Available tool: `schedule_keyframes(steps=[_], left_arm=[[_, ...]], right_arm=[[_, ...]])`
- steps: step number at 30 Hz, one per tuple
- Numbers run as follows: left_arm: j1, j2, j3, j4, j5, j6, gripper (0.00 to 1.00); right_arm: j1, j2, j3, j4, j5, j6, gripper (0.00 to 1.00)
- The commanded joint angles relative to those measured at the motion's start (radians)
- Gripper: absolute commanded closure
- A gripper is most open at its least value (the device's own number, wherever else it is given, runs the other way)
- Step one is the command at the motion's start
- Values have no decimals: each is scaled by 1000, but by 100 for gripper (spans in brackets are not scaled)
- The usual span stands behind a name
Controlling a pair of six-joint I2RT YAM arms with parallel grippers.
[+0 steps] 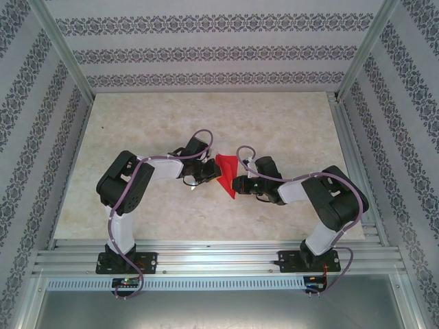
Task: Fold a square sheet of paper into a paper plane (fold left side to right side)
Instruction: Fourth fold the wing at the center of the table.
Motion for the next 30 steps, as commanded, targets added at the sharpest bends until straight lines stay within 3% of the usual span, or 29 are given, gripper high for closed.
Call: schedule_keyframes(steps=[1,7,16,24,30], left_arm=[[-9,-10,7,-86,-44,29,83],[-11,-22,44,-100,-26,25,81],[-12,7,55,-64,0,2,88],[-13,-65,52,-93,-28,20,92],[-19,-24,55,-27,20,-16,95]], right_arm=[[-1,17,4,20,-40,4,92],[1,23,8,27,-41,7,92],[1,21,20,20,-45,8,92],[1,24,27,13,-43,5,93],[0,24,26,14,-40,7,93]])
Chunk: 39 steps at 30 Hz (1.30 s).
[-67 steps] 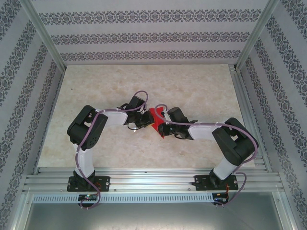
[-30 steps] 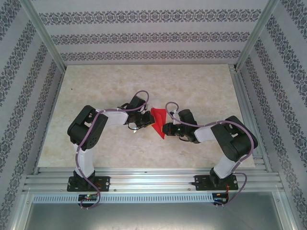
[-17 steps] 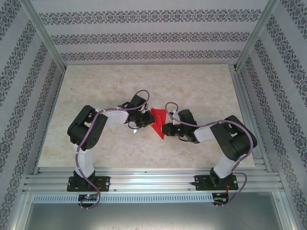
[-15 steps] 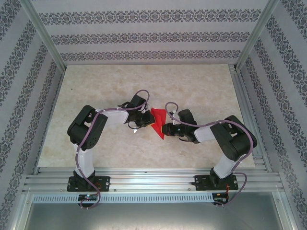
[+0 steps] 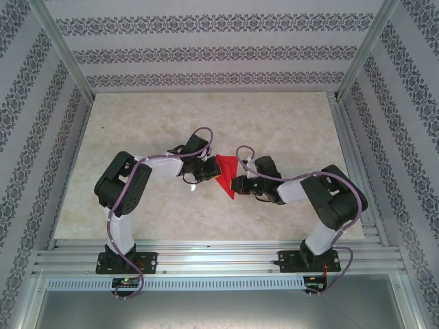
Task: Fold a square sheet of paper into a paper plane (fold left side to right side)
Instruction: Fourth fold the wing at the center of the table.
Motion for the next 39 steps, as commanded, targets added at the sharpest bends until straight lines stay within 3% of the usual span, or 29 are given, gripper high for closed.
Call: schedule_keyframes(steps=[1,12,20,23,32,39], left_arm=[[-18,11,26,49,24,-23,95],[-29,88,53,96,34,-52,95],[-28,84,17,60,-3,-33,95],[-28,76,11,57,-4,-28,95],[-28,55,7,49,-5,-20,94],[-32,29,-4,63,4,-18,91]], right_arm=[[0,13,19,12,-16,9,93],[2,7,28,6,-26,12,91],[-31,-142,56,-137,-11,-27,72],[-57,-199,68,-216,7,-62,69],[-96,-164,66,-305,77,-118,69],[-93,-107,73,-265,42,-95,75]])
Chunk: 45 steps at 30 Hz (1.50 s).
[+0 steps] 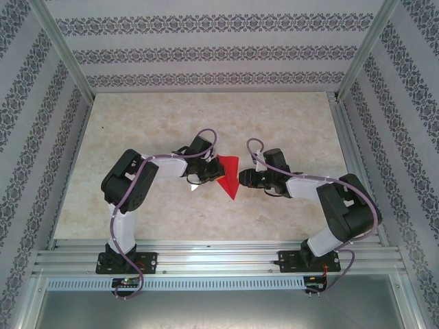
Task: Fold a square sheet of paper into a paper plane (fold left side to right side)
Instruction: Fourth fold the wing at the center of the table.
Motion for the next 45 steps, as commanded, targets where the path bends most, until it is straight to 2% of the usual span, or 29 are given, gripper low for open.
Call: schedule_keyframes(steps=[1,12,30,45], left_arm=[[-16,-36,-22,-2,-16,20,90],[-26,-63,-24,9,-8,28,90],[-34,-62,-24,10,-10,38,90],[-62,-36,59,-134,-68,118,84]], right_arm=[[4,30,12,27,-11,-5,75],[54,98,53,70,-31,20,85],[92,199,129,103,-53,35,86],[85,244,162,59,-61,26,90]])
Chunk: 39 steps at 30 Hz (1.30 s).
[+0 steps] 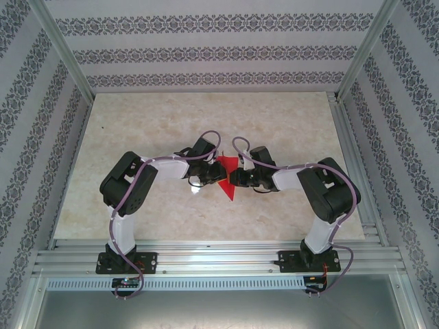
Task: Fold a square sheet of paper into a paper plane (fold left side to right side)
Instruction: Fourth fold the wing at the center of the table.
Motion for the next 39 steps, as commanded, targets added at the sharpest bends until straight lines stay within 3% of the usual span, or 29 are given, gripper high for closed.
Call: schedule_keyframes(steps=[1,10,24,27,33,39], left_arm=[[-23,-6,47,-64,-31,54,83],[-26,4,53,-69,-42,37,71],[-27,45,60,-128,-90,19,68],[-27,41,60,-129,-95,20,68],[-26,38,61,-132,-99,22,68],[-26,38,61,-136,-100,23,68]], right_arm=[[9,37,36,1,-19,-7,90],[1,35,44,-20,-27,-10,96],[-58,-135,66,-193,-8,-88,86],[-60,-158,65,-207,-11,-85,82],[-24,-181,4,-141,-27,-21,62],[34,-134,-29,-43,-16,46,57]])
